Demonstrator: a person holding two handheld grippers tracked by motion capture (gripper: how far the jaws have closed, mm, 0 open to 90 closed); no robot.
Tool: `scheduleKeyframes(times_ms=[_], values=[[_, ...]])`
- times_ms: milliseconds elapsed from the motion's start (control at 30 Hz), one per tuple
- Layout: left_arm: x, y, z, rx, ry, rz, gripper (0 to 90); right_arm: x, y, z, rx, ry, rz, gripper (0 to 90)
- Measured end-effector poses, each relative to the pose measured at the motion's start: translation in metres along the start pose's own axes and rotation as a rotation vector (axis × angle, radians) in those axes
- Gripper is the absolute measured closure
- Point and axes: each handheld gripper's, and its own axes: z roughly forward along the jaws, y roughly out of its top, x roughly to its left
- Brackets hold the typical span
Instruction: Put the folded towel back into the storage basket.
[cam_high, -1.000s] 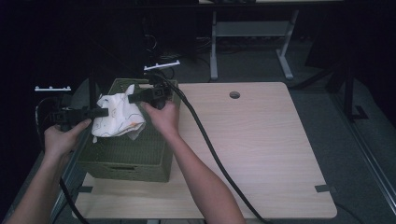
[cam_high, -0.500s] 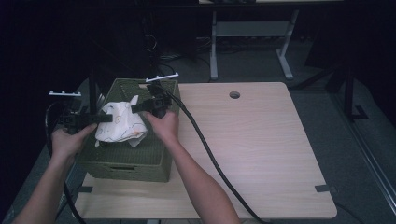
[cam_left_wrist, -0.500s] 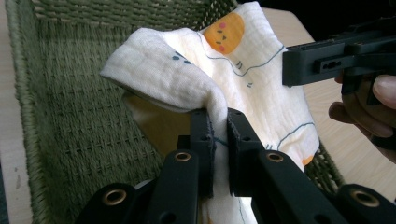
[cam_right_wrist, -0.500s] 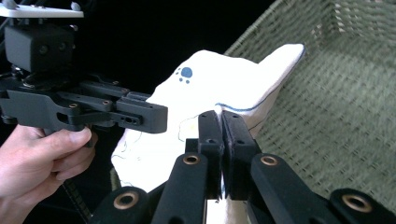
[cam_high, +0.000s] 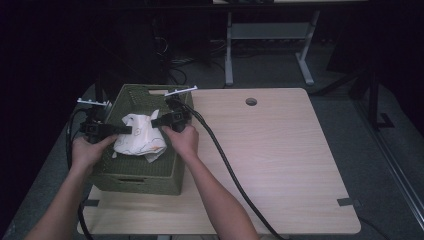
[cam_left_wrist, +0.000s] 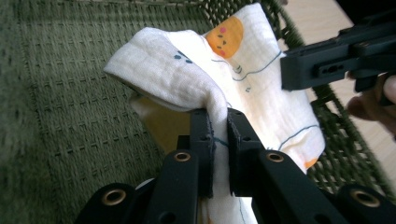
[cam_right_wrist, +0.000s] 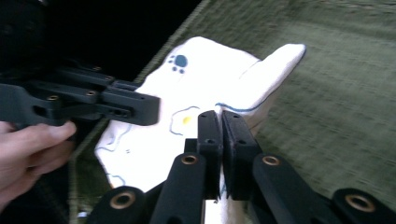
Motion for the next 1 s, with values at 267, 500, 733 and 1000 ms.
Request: scheduleKeyframes(times_ms=[267, 500, 733, 1000], values=[[-0.011, 0.003, 0.030, 0.071, 0.043, 0.010, 63.6, -0.004, -0.001, -0.021, -0.020, -0.103, -0.013, 70.0], [-0.009, 0.001, 0.026, 0.063, 0.042, 0.003, 66.4, -0.007, -0.003, -0.030, -0.028, -0.084, -0.021, 70.7], [-0.011, 0.001, 0.019, 0.035, 0.029, -0.001, 66.8, -0.009, -0.005, -0.038, -0.026, -0.055, -0.018, 70.2], [-0.020, -0.001, 0.012, 0.010, 0.038, 0.003, 65.1, -0.012, -0.005, -0.055, -0.043, -0.018, -0.028, 66.8]])
